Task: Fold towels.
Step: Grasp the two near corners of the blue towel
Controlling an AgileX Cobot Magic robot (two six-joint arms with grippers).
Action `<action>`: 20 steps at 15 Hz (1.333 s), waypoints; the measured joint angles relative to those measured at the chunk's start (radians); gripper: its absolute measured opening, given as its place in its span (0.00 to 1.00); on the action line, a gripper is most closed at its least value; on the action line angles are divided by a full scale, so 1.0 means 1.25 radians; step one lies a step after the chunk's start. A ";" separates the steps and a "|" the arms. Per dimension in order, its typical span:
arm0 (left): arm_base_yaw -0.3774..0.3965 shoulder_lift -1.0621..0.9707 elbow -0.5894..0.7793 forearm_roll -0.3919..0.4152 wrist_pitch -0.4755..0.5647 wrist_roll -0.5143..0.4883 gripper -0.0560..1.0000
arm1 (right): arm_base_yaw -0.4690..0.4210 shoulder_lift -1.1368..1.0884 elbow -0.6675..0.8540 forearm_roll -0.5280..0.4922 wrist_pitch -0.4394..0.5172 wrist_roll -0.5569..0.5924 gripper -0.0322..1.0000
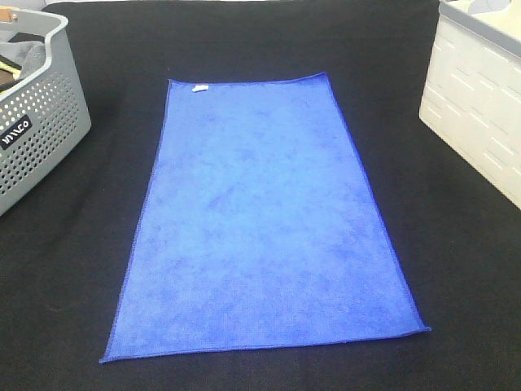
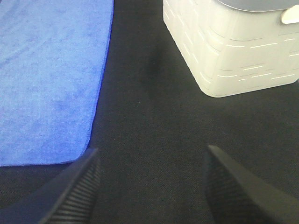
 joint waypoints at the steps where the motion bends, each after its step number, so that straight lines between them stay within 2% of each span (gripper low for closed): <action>1: 0.000 0.000 0.000 0.000 0.000 0.000 0.70 | 0.000 0.000 0.000 0.000 0.000 0.000 0.62; 20: 0.000 0.000 0.000 0.000 0.000 0.000 0.70 | 0.000 0.000 0.000 0.000 0.000 0.000 0.62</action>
